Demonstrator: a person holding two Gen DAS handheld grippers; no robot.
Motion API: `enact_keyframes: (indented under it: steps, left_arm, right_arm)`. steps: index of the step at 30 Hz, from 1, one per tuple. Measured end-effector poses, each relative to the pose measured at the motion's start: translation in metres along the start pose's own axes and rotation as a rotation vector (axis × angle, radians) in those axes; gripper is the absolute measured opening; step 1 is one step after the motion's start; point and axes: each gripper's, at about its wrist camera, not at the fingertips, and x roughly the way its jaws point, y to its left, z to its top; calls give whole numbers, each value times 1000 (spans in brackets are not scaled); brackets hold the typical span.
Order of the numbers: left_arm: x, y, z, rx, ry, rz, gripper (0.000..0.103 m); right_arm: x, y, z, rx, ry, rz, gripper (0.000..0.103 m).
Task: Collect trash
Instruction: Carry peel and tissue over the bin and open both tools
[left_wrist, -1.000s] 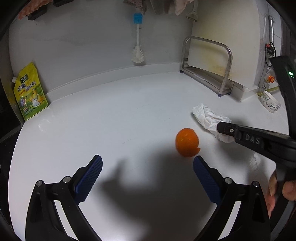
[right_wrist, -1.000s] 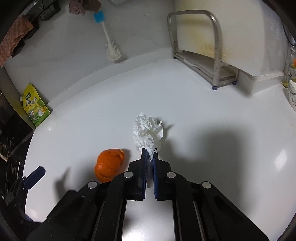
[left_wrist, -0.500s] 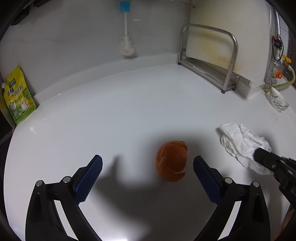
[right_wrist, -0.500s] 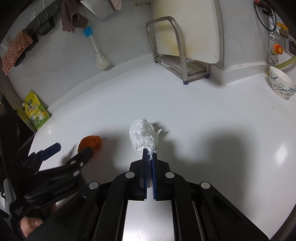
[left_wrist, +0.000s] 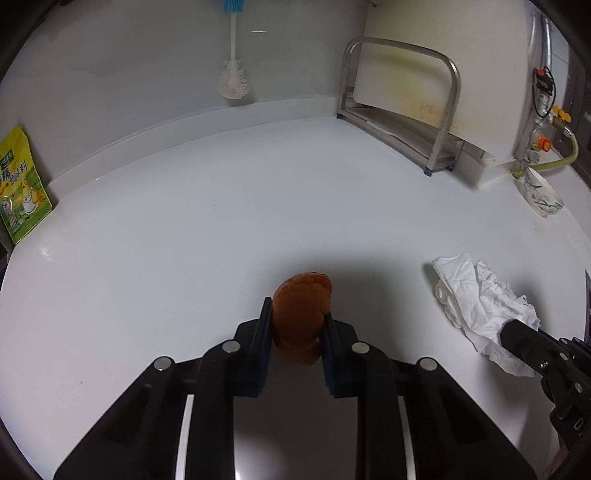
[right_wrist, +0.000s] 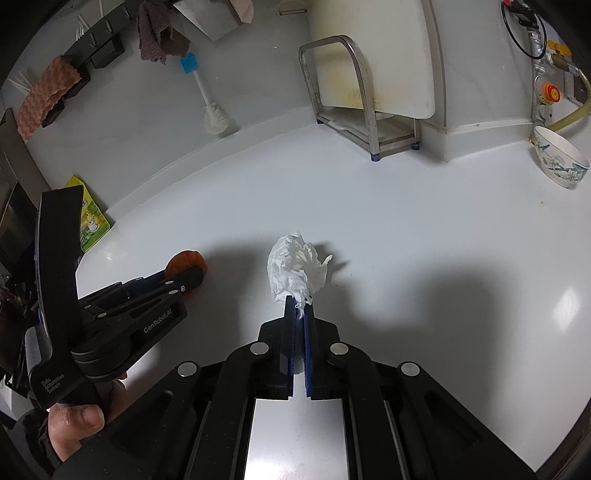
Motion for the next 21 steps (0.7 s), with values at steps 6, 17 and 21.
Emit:
enact_keyframes:
  steps: [6, 17, 21]
  left_arm:
    - [-43, -3, -26, 35, -52, 2, 21]
    - [-136, -12, -102, 82, -80, -46, 21]
    - [-165, -17, -129, 103, -86, -80, 21]
  right_arm:
    - [-26, 9, -27, 10, -17, -14, 4]
    - [-105, 34, -115, 56, -67, -54, 4]
    - [-130, 37, -149, 88, -78, -53, 4]
